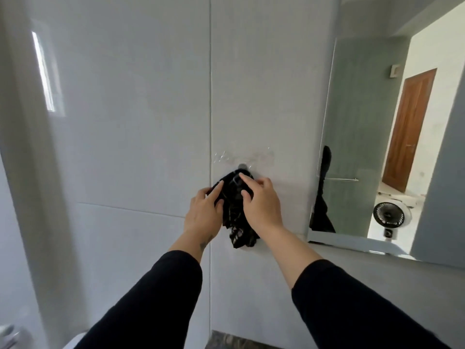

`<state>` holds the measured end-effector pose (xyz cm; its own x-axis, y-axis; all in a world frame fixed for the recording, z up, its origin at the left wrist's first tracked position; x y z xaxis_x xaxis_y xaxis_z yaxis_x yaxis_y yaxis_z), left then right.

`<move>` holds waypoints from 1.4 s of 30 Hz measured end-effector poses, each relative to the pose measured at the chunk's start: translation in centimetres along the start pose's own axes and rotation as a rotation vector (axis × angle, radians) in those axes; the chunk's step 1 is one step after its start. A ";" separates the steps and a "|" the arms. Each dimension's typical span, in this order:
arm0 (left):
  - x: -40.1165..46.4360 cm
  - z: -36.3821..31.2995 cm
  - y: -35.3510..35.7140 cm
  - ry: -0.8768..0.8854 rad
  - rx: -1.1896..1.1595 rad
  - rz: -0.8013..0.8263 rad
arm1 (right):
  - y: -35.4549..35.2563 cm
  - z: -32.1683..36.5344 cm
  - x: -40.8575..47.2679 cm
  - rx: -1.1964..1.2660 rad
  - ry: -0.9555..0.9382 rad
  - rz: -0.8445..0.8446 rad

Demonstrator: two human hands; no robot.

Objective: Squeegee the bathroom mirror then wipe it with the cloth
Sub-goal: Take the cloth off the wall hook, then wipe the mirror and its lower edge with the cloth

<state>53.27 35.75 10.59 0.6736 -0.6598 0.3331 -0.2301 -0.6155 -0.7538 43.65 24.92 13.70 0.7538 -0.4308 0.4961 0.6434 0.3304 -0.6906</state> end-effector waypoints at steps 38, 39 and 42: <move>1.2 -30.1 -5.9 0.555 -0.097 -0.163 | -33.4 4.8 0.0 -0.414 -0.145 -0.675; 2.2 -29.9 -5.0 0.508 -0.093 -0.116 | -34.4 4.7 0.6 -0.446 -0.144 -0.673; 5.3 -28.2 -1.9 0.292 -0.049 0.044 | -36.5 4.4 2.9 -0.489 -0.107 -0.656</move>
<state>37.48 21.23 29.75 0.4329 -0.7780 0.4552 -0.2929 -0.5990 -0.7452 22.94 15.37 42.65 0.2695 -0.3189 0.9087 0.8452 -0.3739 -0.3819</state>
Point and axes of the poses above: each hand's wrist, its own x-axis towards the middle knuckle, its own y-axis out of the palm, z = x × y, the point moved 7 cm from there along x, towards the middle knuckle, and after that the axes turned 15 degrees about z, right-handed, at the moved point
